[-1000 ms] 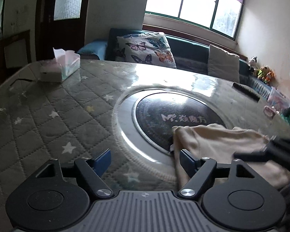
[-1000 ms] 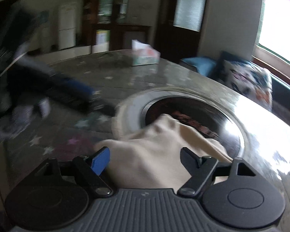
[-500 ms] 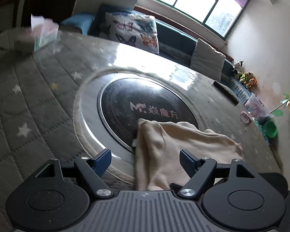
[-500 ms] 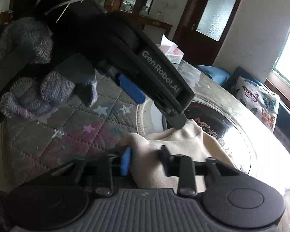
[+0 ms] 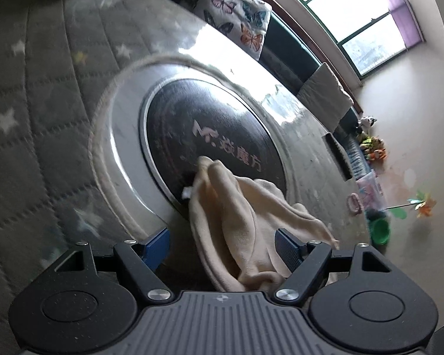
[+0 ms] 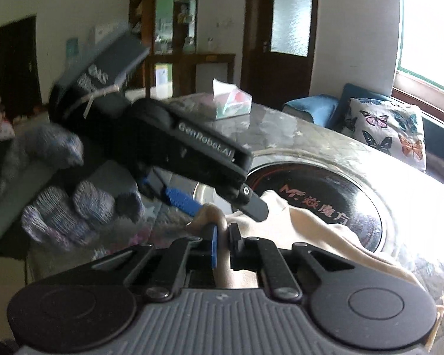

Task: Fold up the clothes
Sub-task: 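Lift the sweatshirt end with both grippers and fold it over the bundle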

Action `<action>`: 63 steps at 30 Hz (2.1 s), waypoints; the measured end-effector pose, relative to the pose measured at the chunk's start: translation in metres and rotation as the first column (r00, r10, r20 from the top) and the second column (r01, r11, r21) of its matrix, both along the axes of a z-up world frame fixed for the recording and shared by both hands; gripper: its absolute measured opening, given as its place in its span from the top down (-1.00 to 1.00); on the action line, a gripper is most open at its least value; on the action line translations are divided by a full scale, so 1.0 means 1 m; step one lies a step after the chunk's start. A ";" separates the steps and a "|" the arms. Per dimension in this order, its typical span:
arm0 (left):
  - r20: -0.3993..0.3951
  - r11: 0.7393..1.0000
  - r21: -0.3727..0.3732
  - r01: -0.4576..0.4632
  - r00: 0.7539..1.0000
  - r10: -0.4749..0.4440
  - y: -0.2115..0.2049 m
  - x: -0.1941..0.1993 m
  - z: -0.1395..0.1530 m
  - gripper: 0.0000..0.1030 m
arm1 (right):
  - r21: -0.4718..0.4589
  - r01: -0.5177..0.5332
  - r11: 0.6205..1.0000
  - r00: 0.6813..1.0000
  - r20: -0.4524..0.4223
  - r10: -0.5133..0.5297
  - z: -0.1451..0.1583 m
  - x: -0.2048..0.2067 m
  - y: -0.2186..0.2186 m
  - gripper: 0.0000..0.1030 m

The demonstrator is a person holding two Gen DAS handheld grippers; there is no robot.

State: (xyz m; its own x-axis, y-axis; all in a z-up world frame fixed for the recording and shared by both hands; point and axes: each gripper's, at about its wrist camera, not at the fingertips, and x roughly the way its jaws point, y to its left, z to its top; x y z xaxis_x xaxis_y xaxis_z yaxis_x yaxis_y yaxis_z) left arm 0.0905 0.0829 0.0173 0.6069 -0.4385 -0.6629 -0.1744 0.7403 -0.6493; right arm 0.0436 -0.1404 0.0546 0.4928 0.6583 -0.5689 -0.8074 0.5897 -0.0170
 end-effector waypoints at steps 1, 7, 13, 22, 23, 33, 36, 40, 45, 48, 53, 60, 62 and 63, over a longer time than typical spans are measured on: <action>-0.001 1.000 -0.016 0.002 1.000 -0.002 -0.001 0.001 -0.001 -0.43 | 0.015 0.005 1.000 1.000 0.000 -0.005 0.003 0.000 -0.004 0.87; -0.032 0.995 -0.099 0.008 0.999 -0.011 -0.005 0.006 -0.010 0.40 | 0.047 0.003 0.999 1.000 -0.015 -0.003 0.007 -0.005 -0.013 0.88; -0.050 0.998 -0.069 -0.004 0.999 0.001 -0.004 0.005 -0.013 0.60 | 0.069 0.034 0.997 0.998 -0.053 -0.031 0.005 -0.004 -0.025 0.73; -0.036 0.999 -0.052 -0.002 0.999 0.000 -0.004 0.000 -0.012 0.59 | 0.055 0.327 0.944 0.944 -0.076 -0.322 -0.003 0.025 -0.098 0.47; -0.036 0.999 -0.051 -0.002 0.999 0.000 -0.004 0.000 -0.012 0.59 | 0.043 0.381 0.924 0.922 -0.089 -0.376 -0.007 0.033 -0.110 0.40; -0.023 1.000 -0.022 0.006 1.000 -0.006 -0.012 0.004 -0.014 0.59 | 0.068 0.595 0.801 0.794 -0.207 -0.572 -0.039 0.071 -0.176 -0.13; -0.020 1.000 -0.010 0.009 1.000 -0.009 -0.013 0.004 -0.013 0.58 | 0.090 0.603 0.793 0.782 -0.263 -0.565 -0.048 0.079 -0.181 -0.07; -0.013 1.000 0.005 0.012 1.000 -0.012 -0.015 0.004 -0.011 0.59 | 0.121 0.597 0.793 0.787 -0.282 -0.549 -0.052 0.084 -0.177 0.35; 0.020 0.999 0.037 0.031 0.999 -0.031 -0.023 0.005 0.002 0.63 | 0.139 0.616 0.776 0.774 -0.295 -0.561 -0.047 0.082 -0.179 0.79; 0.054 0.996 0.068 0.054 0.997 -0.058 -0.033 0.009 0.017 0.65 | 0.156 0.612 0.776 0.781 -0.273 -0.561 -0.041 0.076 -0.181 0.80; 0.089 0.988 0.097 0.116 0.988 -0.125 -0.061 0.024 0.034 0.66 | 0.181 0.619 0.764 0.783 -0.218 -0.583 -0.022 0.064 -0.196 0.81; 0.112 0.972 0.118 0.202 0.970 -0.216 -0.118 0.057 0.046 0.67 | 0.171 0.674 0.718 0.738 -0.147 -0.658 -0.001 0.066 -0.232 0.81; 0.118 0.966 0.130 0.224 0.964 -0.239 -0.135 0.067 0.049 0.67 | 0.166 0.694 0.701 0.720 -0.131 -0.682 0.003 0.070 -0.245 0.81; 0.122 0.962 0.134 0.236 0.960 -0.253 -0.144 0.073 0.050 0.67 | 0.161 0.704 0.691 0.709 -0.123 -0.694 0.005 0.072 -0.250 0.81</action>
